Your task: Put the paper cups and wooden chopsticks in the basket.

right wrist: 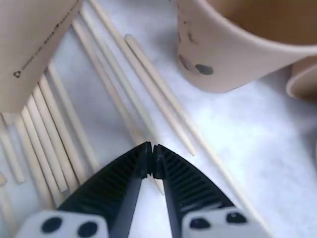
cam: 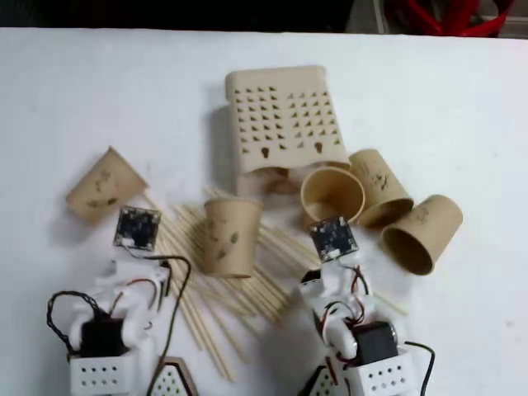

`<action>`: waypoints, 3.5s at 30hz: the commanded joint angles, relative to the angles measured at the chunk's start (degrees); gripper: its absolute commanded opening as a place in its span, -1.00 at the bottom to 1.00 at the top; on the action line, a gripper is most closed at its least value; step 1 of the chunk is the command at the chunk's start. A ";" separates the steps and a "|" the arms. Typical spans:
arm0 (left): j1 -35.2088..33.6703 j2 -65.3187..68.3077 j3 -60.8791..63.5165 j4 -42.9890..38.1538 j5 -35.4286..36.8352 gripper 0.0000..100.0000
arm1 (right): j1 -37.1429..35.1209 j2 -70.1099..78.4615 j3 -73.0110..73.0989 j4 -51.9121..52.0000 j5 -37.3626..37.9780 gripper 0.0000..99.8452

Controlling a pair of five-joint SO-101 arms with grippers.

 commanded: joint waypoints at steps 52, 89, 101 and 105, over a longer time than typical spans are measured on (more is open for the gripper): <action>-0.48 0.48 -3.16 -9.14 -0.62 -0.68 | -6.11 110.99 -103.03 3.38 34.37 -0.41; -0.48 0.48 -3.16 -9.05 -0.62 -0.68 | -5.05 118.81 -104.88 -19.12 33.93 -0.95; -0.48 0.48 -3.16 -9.05 -0.62 -0.68 | -1.45 108.97 -108.04 -19.21 34.20 -0.96; -0.48 0.48 -3.16 -9.05 -0.62 -0.68 | -0.84 105.98 -109.89 -19.12 34.29 -0.96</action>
